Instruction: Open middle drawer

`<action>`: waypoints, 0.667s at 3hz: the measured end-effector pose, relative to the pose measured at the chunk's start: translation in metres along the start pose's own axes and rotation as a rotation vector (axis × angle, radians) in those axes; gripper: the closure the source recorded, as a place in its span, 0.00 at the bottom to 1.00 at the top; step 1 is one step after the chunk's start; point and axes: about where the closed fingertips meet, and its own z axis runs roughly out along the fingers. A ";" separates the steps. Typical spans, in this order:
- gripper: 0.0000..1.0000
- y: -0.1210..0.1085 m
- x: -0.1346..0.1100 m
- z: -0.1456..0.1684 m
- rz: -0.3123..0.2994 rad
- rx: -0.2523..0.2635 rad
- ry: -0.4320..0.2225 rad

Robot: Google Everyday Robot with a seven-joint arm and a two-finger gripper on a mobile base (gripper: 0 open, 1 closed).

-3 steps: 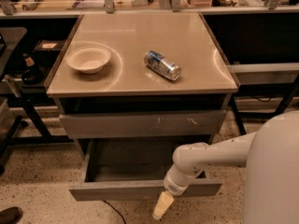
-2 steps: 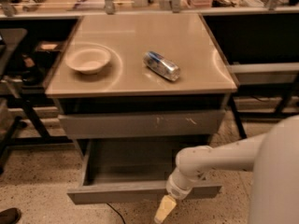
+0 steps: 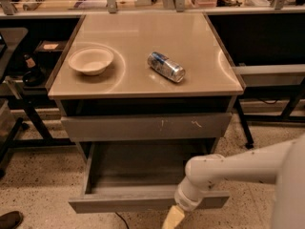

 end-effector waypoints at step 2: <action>0.00 0.029 0.037 -0.015 0.072 -0.006 0.012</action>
Offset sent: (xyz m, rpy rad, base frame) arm -0.1409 -0.0682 0.0516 -0.0614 0.1045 -0.2051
